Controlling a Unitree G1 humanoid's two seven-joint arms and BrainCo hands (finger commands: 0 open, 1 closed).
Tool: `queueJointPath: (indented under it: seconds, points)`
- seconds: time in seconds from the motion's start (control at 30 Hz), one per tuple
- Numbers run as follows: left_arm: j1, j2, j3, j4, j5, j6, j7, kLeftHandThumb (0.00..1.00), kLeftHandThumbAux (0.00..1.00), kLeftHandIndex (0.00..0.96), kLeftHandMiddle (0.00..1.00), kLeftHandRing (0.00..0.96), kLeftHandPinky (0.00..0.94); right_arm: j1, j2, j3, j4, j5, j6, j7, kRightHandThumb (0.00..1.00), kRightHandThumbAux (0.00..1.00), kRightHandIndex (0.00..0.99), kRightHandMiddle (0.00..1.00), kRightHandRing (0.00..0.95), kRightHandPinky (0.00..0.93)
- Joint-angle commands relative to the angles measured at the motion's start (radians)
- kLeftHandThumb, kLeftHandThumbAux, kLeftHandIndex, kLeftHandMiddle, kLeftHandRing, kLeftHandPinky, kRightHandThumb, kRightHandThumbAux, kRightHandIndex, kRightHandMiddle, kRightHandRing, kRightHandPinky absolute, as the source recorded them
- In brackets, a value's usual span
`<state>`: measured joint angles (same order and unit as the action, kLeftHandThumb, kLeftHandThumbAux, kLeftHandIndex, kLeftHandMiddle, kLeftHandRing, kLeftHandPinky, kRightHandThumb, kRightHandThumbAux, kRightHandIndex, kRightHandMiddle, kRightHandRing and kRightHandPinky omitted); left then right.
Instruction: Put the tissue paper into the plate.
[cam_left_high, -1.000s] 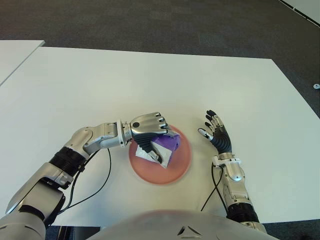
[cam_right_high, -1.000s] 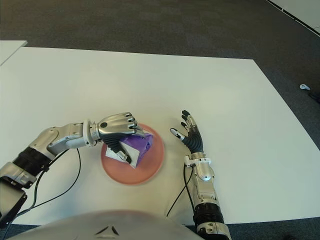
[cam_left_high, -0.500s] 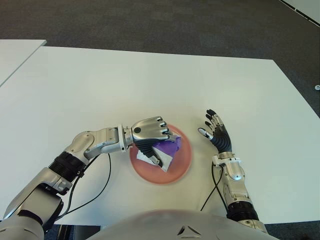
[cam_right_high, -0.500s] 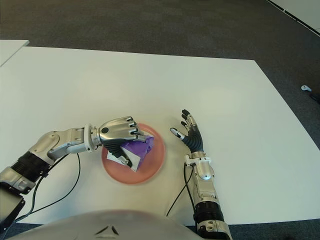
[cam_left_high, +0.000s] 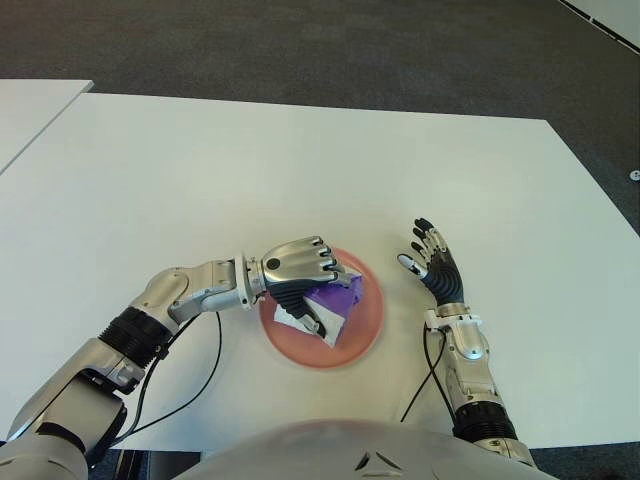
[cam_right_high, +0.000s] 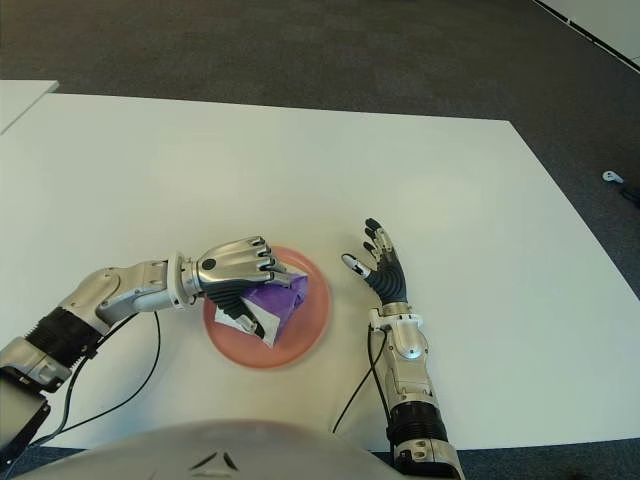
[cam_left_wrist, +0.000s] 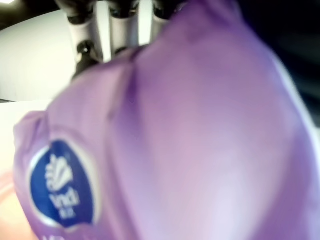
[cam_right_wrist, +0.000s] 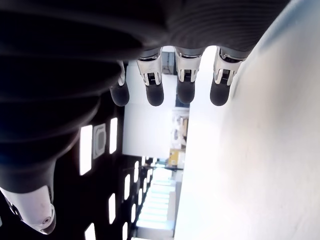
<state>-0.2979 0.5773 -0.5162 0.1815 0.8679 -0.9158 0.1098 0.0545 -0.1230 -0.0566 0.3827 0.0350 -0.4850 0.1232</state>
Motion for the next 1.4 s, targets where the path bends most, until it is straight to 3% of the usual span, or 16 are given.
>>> queueJointPath:
  seconds: [0.03, 0.1, 0.17, 0.3, 0.57, 1.2, 1.4]
  points:
    - [0.065, 0.053, -0.033, -0.041, -0.033, 0.018, -0.146, 0.285, 0.651, 0.213, 0.33, 0.303, 0.289, 0.056, 0.011, 0.015, 0.056, -0.003, 0.054, 0.015, 0.0, 0.617, 0.0, 0.0, 0.0, 0.0]
    - [0.085, 0.089, -0.025, -0.087, -0.083, 0.037, -0.216, 0.116, 0.57, 0.087, 0.138, 0.124, 0.118, 0.051, 0.01, 0.014, 0.066, 0.001, 0.054, 0.021, 0.0, 0.617, 0.0, 0.0, 0.0, 0.0]
    - [0.112, 0.117, -0.013, -0.139, -0.145, 0.076, -0.286, 0.059, 0.519, 0.044, 0.07, 0.063, 0.06, 0.047, 0.01, 0.012, 0.075, 0.007, 0.049, 0.029, 0.0, 0.62, 0.0, 0.0, 0.0, 0.0]
    - [0.136, 0.113, -0.003, -0.172, -0.232, 0.138, -0.358, 0.012, 0.44, 0.009, 0.014, 0.013, 0.012, 0.042, 0.011, 0.008, 0.085, 0.012, 0.04, 0.036, 0.0, 0.628, 0.0, 0.0, 0.0, 0.0]
    - [0.159, 0.065, 0.032, -0.171, -0.293, 0.18, -0.361, 0.0, 0.377, 0.0, 0.0, 0.0, 0.0, 0.038, 0.011, 0.004, 0.079, 0.014, 0.064, 0.038, 0.0, 0.649, 0.0, 0.0, 0.0, 0.0]
    - [0.165, 0.01, 0.09, -0.12, -0.173, 0.132, -0.225, 0.0, 0.317, 0.0, 0.0, 0.0, 0.0, 0.032, 0.017, 0.002, 0.087, 0.008, 0.068, 0.026, 0.0, 0.657, 0.0, 0.0, 0.0, 0.0]
    - [0.154, 0.001, 0.099, -0.111, -0.176, 0.144, -0.227, 0.0, 0.313, 0.0, 0.0, 0.0, 0.0, 0.029, 0.019, 0.002, 0.089, 0.01, 0.07, 0.026, 0.0, 0.648, 0.0, 0.0, 0.0, 0.0]
